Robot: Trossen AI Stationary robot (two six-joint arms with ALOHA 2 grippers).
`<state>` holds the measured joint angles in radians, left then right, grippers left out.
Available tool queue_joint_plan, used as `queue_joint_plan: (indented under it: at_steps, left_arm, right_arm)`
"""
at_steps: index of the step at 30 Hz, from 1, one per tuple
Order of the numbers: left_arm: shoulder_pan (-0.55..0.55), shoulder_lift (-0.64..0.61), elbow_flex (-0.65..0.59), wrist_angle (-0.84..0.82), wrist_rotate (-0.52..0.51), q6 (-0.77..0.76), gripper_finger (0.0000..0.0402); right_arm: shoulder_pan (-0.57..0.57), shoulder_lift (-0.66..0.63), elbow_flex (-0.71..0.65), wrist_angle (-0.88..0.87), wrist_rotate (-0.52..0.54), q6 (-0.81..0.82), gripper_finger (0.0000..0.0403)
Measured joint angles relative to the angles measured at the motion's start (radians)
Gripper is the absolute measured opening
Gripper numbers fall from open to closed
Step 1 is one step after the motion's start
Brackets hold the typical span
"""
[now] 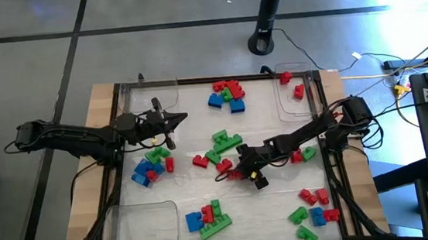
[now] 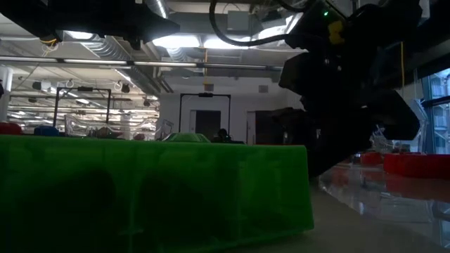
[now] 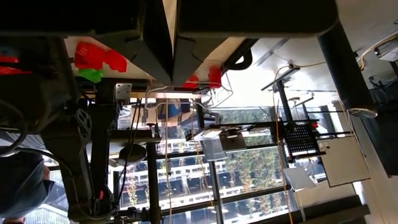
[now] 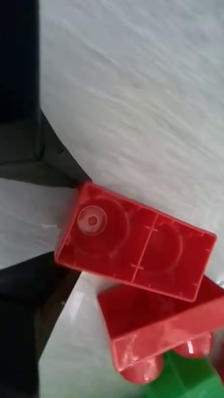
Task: Sort blocks
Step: Put the red game piece into the right transparent bin
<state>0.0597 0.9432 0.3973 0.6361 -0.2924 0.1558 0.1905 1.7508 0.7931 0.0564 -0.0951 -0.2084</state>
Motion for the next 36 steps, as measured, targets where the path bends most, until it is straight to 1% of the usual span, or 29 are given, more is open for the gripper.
queue_joint_plan:
  at_steps: [3, 5, 9, 12, 19, 24, 26, 29, 33, 36]
  left_arm:
    - [0.000, 0.000, 0.000, 0.000, 0.000, 0.000, 0.0004]
    - [0.000, 0.000, 0.000, 0.000, 0.000, 0.000, 0.0004]
    - [0.000, 0.000, 0.000, 0.000, 0.000, 0.000, 0.0004]
    - [0.000, 0.000, 0.000, 0.000, 0.000, 0.000, 0.0004]
    - [0.000, 0.000, 0.000, -0.002, 0.000, 0.000, 0.0004]
    - [0.000, 0.000, 0.000, -0.006, 0.000, 0.000, 0.0004]
    - [0.000, 0.000, 0.000, -0.006, 0.000, 0.000, 0.0004]
    - [0.000, 0.000, 0.000, -0.006, 0.000, 0.000, 0.0004]
    - [0.000, 0.000, 0.000, -0.007, 0.000, 0.000, 0.0004]
    - [0.000, 0.000, 0.000, -0.011, 0.000, 0.000, 0.0004]
  right_arm:
    - [-0.001, 0.002, -0.002, 0.045, 0.005, -0.009, 0.0135]
    - [-0.002, 0.002, -0.002, 0.053, -0.003, -0.009, 0.0124]
    - [-0.002, 0.002, -0.002, 0.042, -0.021, -0.005, 0.0121]
    - [-0.002, 0.002, -0.002, 0.044, -0.021, 0.009, 0.0142]
    - [-0.001, 0.002, -0.002, 0.051, -0.054, 0.050, 0.0232]
    - [-0.001, 0.002, -0.002, 0.120, -0.054, 0.111, 0.0275]
    - [-0.001, 0.002, -0.002, 0.153, -0.044, 0.146, 0.0285]
    - [-0.001, 0.002, -0.001, 0.193, -0.001, 0.191, 0.0291]
    - [-0.001, 0.002, -0.001, 0.176, 0.047, 0.207, 0.0289]
    - [-0.001, 0.002, -0.001, 0.170, 0.053, 0.208, 0.0283]
